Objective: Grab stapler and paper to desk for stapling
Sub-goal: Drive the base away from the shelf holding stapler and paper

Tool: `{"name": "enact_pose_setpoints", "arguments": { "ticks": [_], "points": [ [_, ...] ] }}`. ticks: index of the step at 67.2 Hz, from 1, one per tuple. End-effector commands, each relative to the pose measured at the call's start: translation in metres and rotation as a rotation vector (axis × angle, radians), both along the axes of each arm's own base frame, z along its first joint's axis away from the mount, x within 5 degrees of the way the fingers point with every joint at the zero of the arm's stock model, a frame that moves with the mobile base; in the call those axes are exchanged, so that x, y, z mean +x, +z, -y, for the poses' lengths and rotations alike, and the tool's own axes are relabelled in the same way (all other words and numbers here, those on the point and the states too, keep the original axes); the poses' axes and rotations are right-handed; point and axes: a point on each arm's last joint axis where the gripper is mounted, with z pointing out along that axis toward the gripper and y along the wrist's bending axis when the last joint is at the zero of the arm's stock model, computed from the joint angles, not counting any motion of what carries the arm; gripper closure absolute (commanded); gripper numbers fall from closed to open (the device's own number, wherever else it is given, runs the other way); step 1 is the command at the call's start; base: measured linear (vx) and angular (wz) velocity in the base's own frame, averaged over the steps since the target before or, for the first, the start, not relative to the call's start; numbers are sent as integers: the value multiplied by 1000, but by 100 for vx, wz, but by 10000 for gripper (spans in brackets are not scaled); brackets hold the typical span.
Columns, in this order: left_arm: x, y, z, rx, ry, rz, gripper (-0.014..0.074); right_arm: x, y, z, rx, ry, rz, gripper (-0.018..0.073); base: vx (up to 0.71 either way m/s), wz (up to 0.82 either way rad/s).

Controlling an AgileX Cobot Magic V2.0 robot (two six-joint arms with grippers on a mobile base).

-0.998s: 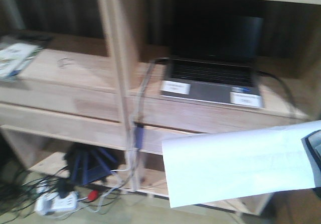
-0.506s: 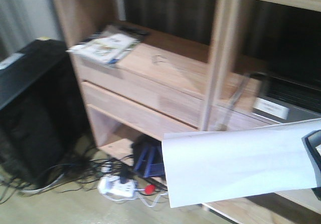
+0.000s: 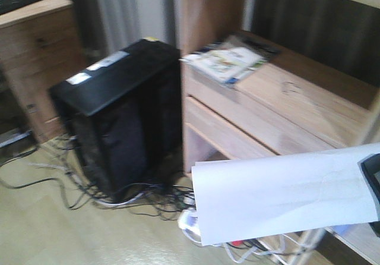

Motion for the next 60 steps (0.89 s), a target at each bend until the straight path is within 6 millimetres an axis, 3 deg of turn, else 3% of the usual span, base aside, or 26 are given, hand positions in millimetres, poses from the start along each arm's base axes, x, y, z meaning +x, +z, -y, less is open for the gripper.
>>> {"name": "enact_pose_setpoints", "arguments": {
  "ticks": [1, 60],
  "points": [
    [1, 19, 1, -52, -8, 121, 603, -4, -2, 1, 24, 11, 29, 564, 9, 59],
    [1, 19, 1, -52, -8, 121, 603, -4, -2, 1, 24, 11, 30, 564, 11, 72]
  ]
}}
